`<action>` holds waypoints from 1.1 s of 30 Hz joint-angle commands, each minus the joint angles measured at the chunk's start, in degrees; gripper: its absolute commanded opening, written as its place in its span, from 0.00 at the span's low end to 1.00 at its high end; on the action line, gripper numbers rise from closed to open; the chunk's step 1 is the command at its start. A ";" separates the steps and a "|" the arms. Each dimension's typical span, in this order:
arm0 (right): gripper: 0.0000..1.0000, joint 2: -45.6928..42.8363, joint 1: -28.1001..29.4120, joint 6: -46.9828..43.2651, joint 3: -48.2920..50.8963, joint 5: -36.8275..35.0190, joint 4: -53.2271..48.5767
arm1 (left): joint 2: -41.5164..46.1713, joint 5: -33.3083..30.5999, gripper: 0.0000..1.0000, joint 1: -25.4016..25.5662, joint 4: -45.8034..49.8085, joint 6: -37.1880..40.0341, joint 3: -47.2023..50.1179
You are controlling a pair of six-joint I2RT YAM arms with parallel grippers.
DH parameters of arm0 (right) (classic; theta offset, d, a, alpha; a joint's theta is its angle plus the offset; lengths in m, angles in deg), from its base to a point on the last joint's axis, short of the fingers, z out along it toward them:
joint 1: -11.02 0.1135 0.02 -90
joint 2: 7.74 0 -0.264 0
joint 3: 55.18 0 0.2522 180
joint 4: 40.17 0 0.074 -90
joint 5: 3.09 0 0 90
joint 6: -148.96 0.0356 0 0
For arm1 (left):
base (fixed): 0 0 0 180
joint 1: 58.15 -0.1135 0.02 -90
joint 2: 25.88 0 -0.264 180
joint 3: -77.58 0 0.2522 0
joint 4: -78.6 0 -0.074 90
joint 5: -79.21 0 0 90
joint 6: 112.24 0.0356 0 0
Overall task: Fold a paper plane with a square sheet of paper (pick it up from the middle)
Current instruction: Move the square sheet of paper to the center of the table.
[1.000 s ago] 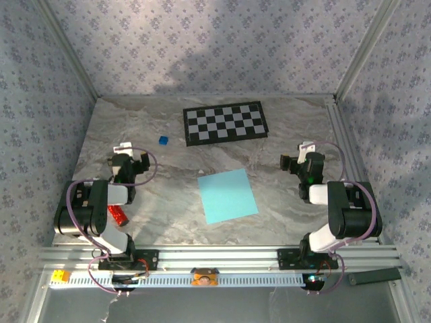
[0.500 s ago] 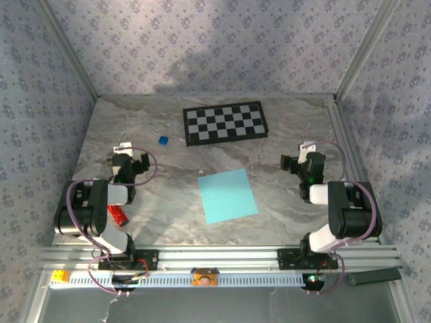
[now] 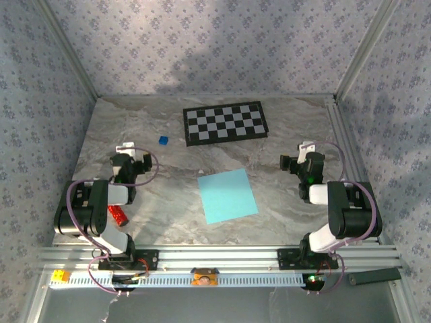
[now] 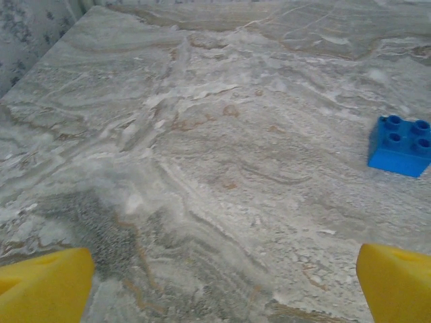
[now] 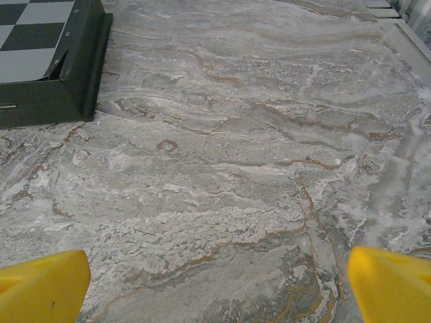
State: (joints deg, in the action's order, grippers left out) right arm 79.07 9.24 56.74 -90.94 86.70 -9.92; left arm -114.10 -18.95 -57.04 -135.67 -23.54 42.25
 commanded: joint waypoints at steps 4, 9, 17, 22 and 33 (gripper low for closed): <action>1.00 -1.96 0.63 -1.35 -0.40 0.62 0.16 | 7.37 2.12 1.00 0.63 0.44 1.57 1.83; 1.00 -7.45 0.74 0.28 -5.39 -0.36 -13.64 | 16.58 0.93 1.00 0.31 20.29 -3.56 -2.67; 1.00 -16.77 0.65 10.55 -15.90 1.90 -44.78 | 35.24 -1.12 1.00 0.91 46.62 -15.63 -6.28; 1.00 -18.20 -0.32 27.45 -23.23 9.69 -68.70 | 44.10 0.15 1.00 0.71 63.64 -28.89 -9.03; 0.96 -17.22 8.74 23.47 -21.32 36.19 -75.70 | 63.43 22.93 1.00 0.58 64.38 -42.10 1.35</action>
State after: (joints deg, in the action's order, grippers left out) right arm 61.32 15.06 81.60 -110.87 117.93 -77.98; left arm -53.65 -6.54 -56.54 -70.97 -58.71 41.51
